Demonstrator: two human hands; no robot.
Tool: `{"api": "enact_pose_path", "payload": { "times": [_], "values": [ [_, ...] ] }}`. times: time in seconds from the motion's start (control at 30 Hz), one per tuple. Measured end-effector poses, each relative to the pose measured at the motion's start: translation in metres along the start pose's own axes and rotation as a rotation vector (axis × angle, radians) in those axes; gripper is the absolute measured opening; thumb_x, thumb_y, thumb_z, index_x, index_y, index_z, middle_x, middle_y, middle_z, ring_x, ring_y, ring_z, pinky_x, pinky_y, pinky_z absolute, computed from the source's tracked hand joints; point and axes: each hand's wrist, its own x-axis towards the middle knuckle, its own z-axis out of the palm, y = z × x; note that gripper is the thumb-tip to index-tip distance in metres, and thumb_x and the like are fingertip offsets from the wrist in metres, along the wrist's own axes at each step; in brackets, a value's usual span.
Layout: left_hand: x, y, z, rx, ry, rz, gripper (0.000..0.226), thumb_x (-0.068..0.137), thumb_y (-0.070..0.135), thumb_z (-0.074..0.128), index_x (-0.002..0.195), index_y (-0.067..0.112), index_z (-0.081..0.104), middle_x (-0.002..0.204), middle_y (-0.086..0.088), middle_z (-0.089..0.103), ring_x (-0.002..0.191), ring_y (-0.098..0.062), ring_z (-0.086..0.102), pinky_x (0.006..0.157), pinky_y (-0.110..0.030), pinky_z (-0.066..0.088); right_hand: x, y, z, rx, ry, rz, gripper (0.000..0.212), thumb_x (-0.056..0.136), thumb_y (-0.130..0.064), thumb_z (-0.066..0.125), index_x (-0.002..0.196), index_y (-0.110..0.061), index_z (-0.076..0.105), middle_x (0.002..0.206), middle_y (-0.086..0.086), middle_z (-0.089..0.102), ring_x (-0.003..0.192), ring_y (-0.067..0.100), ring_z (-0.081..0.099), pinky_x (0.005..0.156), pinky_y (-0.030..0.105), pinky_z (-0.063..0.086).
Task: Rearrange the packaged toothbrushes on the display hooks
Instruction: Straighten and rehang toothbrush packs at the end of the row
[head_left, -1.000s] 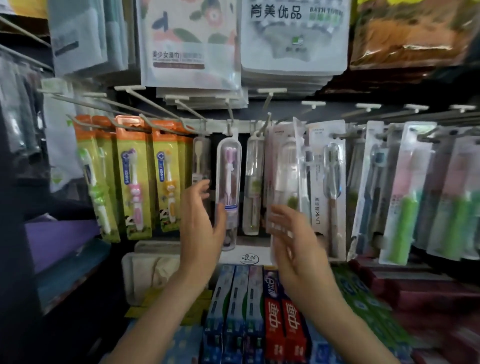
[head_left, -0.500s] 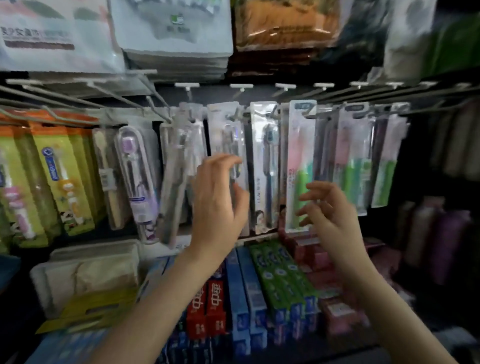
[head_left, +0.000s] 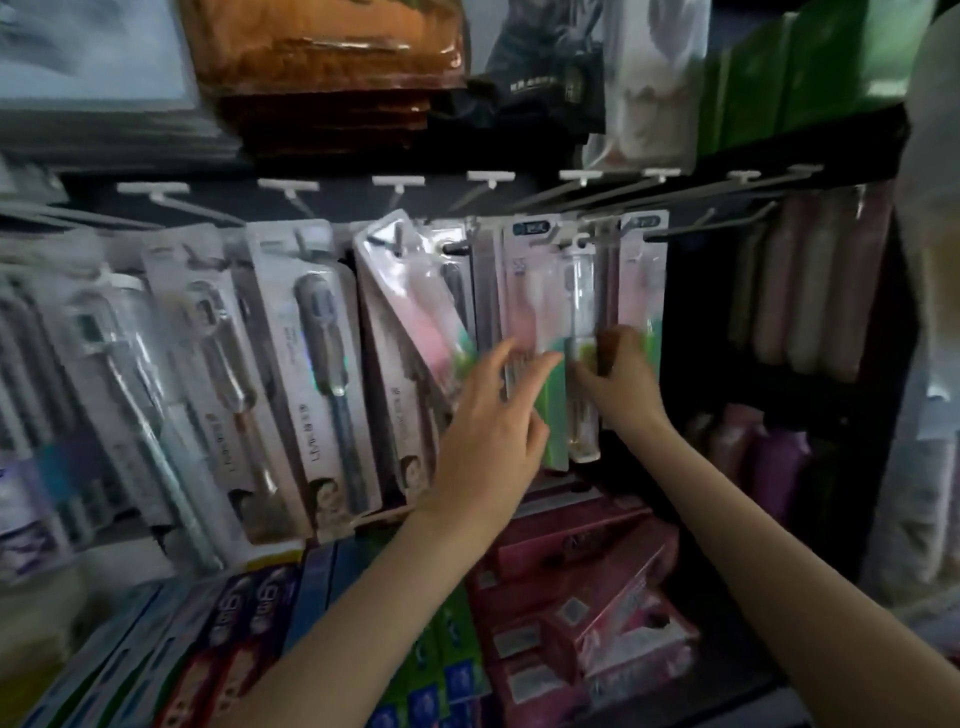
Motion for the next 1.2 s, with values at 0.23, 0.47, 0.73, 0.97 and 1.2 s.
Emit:
{"api": "enact_pose_path", "payload": {
  "times": [0.23,0.47,0.73,0.97,1.2],
  "values": [
    [0.006,0.006,0.025,0.048,-0.201,-0.181,0.056,0.093,0.012,0.047,0.142,0.034,0.030,0.152,-0.013,0.006,0.138,-0.032,0.018,0.104,-0.035,0.034,0.002,0.014,-0.008,0.206,-0.019,-0.048,0.043,0.088,-0.010,0.060,0.125,-0.004,0.040,0.098,0.001,0.051,0.082,0.012,0.051,0.068,0.016,0.041],
    [-0.002,-0.008,0.023,-0.002,-0.187,-0.150,0.055,0.090,0.006,0.048,0.140,0.028,0.036,0.137,-0.007,0.027,0.093,-0.025,0.055,0.071,-0.015,0.033,-0.011,0.021,-0.036,0.250,-0.034,-0.331,0.045,0.083,-0.018,0.062,0.118,-0.016,0.034,0.090,-0.018,0.040,0.071,-0.005,0.046,0.071,0.015,0.039],
    [-0.033,-0.015,-0.025,-0.071,0.078,0.037,0.039,0.089,0.012,0.045,0.127,0.022,0.049,0.142,-0.004,0.028,0.115,0.005,0.033,0.091,-0.006,0.034,-0.048,-0.025,-0.034,0.155,-0.113,-0.531,0.048,0.081,-0.022,0.061,0.118,-0.036,0.032,0.089,-0.015,0.048,0.071,-0.003,0.054,0.073,0.007,0.042],
    [-0.059,-0.044,-0.115,-0.364,0.359,-0.213,0.031,0.091,0.033,0.040,0.122,0.026,0.045,0.121,0.012,0.051,0.112,0.003,0.049,0.092,-0.013,0.040,-0.103,-0.101,0.029,0.176,-0.333,-0.686,0.063,0.084,-0.032,0.059,0.134,-0.037,0.021,0.118,-0.043,0.035,0.100,-0.019,0.041,0.084,-0.003,0.032],
    [-0.086,-0.076,-0.192,-0.576,0.439,-0.378,0.041,0.086,0.016,0.058,0.120,0.027,0.038,0.110,0.012,0.055,0.092,0.004,0.061,0.076,-0.010,0.046,-0.158,-0.180,0.125,0.329,-0.464,-0.697,0.071,0.086,-0.031,0.061,0.139,-0.036,0.015,0.136,0.001,0.044,0.118,0.007,0.049,0.094,0.023,0.045]
  ]
}}
